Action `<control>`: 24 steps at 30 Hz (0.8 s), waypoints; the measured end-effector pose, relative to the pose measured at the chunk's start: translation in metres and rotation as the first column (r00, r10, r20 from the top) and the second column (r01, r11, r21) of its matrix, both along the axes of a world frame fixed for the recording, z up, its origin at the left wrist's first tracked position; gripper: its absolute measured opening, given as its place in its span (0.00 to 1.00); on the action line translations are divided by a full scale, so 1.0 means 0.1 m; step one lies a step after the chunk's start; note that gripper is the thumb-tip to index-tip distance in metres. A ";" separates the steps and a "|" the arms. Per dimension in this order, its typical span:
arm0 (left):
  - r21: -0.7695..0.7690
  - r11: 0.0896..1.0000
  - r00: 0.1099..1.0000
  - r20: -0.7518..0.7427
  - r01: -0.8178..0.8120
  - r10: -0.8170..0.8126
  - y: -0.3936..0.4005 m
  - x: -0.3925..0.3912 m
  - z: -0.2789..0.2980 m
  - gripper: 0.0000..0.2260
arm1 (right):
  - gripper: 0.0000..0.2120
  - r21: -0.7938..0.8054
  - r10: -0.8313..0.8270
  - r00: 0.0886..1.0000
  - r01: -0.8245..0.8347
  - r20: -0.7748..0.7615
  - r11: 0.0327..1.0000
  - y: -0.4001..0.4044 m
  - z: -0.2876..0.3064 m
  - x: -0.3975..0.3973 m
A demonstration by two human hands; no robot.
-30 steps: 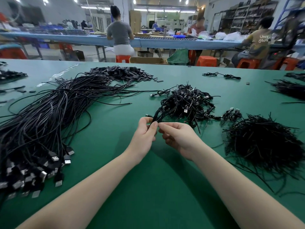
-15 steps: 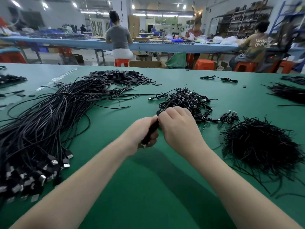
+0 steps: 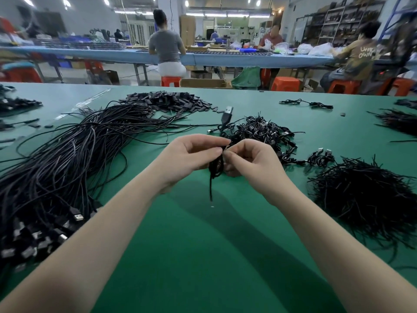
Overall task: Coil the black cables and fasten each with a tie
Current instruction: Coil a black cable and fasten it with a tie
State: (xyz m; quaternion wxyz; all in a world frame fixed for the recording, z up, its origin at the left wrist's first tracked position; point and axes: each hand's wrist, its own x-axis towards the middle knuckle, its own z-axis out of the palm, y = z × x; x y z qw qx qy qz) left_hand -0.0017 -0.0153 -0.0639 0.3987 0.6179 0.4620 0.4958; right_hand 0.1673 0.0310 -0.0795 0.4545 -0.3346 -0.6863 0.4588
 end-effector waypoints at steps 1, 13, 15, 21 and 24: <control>0.025 0.999 0.999 0.025 -0.045 0.045 -0.01 0.03 0.00 0.11 | 0.06 0.033 -0.002 0.999 0.000 0.042 0.999 -0.01 -0.01 -0.01; -0.494 0.870 0.981 0.162 -0.013 0.107 -0.06 0.05 0.15 0.11 | 0.08 0.941 -0.424 0.884 -0.047 0.195 0.336 -0.15 -0.08 -0.02; -0.523 0.851 0.986 0.163 0.049 0.043 -0.08 -0.04 0.18 0.12 | 0.07 0.900 -0.361 0.919 0.017 0.157 0.435 -0.16 -0.07 -0.04; -0.466 0.885 1.000 0.021 0.014 -0.004 -0.07 -0.02 0.14 0.11 | 0.03 0.819 -0.333 0.939 0.123 0.087 0.561 -0.11 0.02 0.01; -0.524 0.845 0.992 0.113 0.101 -0.048 -0.07 0.00 0.15 0.17 | 0.02 0.929 -0.422 0.900 0.057 0.110 0.365 -0.09 0.00 0.03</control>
